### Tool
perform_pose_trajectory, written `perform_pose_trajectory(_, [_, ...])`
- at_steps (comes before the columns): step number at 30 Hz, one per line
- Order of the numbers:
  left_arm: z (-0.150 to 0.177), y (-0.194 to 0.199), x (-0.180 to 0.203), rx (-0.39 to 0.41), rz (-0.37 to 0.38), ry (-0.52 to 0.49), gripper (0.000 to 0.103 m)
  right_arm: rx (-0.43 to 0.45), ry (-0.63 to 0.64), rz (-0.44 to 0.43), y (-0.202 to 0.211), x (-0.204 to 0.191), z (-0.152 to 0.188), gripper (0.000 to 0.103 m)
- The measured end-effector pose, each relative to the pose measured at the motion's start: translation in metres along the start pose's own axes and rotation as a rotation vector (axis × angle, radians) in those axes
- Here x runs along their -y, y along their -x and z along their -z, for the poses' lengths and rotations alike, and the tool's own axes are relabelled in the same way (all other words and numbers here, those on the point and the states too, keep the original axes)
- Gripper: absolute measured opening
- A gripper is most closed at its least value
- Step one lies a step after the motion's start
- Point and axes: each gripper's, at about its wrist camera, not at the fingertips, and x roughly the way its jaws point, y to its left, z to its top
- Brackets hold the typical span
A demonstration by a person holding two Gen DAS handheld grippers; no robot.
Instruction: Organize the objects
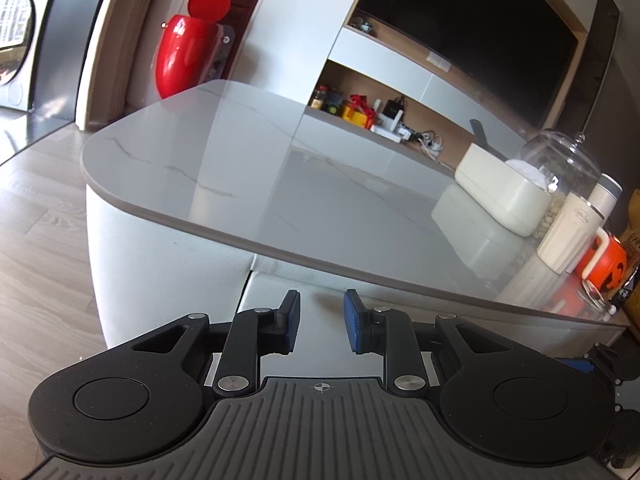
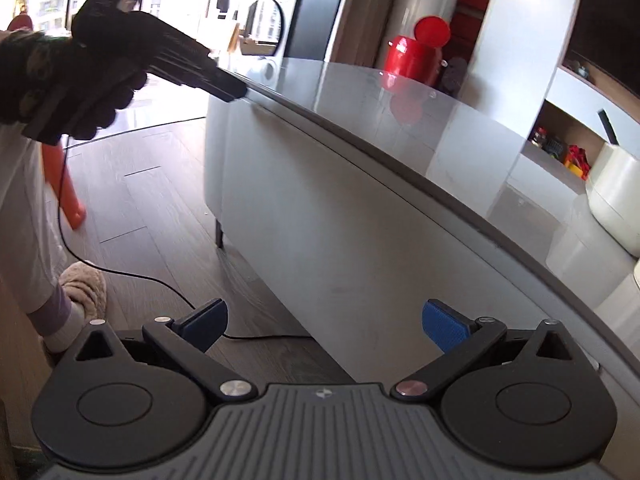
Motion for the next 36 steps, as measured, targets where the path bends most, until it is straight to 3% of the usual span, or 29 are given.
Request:
perform_pose_trajectory(4, [0.001,0.001,-0.005,0.0,-0.045,0.0,0.026,0.006,-0.245,0.053,-0.005,0.043,-0.001,0.103])
perform_pose_trajectory(8, [0.002,0.001,-0.004,0.001,-0.092,-0.032,0.026,-0.006,-0.363,0.09,-0.011,0.061,-0.001,0.103])
perform_pose_trajectory(13, [-0.001,0.002,-0.003,0.045,-0.09,-0.042,0.026,-0.021,-0.396,0.15,-0.018,0.073,0.002,0.103])
perform_pose_trajectory(22, [-0.003,-0.007,-0.018,0.023,-0.086,0.041,0.026,-0.016,-0.491,0.298,-0.01,0.094,0.009,0.103])
perform_pose_trajectory(29, [-0.007,-0.009,-0.027,0.026,-0.055,0.072,0.026,-0.017,-0.529,0.333,-0.008,0.104,0.014,0.103])
perform_pose_trajectory(32, [-0.006,-0.012,-0.02,0.014,-0.016,0.02,0.048,-0.018,-0.524,0.336,-0.007,0.102,0.015,0.103])
perform_pose_trajectory(34, [-0.005,-0.013,-0.014,0.014,-0.028,-0.038,0.05,-0.02,-0.521,0.336,-0.007,0.102,0.015,0.103])
perform_pose_trajectory(36, [-0.005,-0.013,-0.016,0.013,-0.018,-0.011,0.05,-0.019,-0.523,0.333,-0.006,0.102,0.015,0.103])
